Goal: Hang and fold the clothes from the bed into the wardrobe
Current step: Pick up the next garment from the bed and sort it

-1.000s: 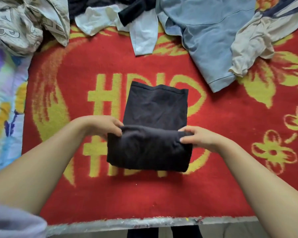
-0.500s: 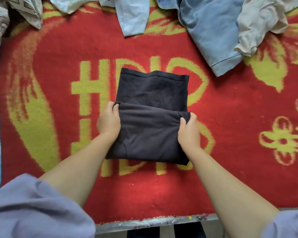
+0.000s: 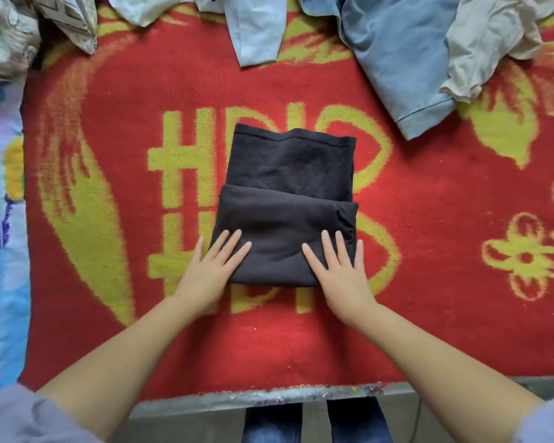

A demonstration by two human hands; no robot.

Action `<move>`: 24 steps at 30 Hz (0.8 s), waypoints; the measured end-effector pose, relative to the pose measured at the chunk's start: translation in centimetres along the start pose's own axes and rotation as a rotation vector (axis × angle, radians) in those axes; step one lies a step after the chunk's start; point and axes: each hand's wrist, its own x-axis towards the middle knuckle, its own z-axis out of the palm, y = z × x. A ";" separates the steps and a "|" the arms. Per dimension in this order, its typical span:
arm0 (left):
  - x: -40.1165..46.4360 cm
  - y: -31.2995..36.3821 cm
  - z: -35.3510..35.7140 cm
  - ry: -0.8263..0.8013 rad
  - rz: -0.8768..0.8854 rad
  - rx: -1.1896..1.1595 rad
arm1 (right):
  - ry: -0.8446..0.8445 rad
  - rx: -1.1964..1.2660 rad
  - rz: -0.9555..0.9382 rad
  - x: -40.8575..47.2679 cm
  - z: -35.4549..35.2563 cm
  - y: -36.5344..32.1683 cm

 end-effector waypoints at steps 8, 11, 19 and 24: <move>2.9 -3.4 -12.7 -0.801 0.013 -0.735 | -0.711 0.496 -0.356 0.6 -12.2 4.7; 5.5 -6.5 -15.3 -0.676 -0.140 -1.036 | -0.667 0.754 -0.310 3.7 -14.3 8.2; 13.2 -4.8 -7.3 0.098 -0.892 -1.370 | 0.076 1.244 0.622 11.3 -8.3 9.4; 13.8 -2.4 -5.3 0.452 -0.820 -1.051 | 0.245 1.118 0.751 10.5 -5.4 6.7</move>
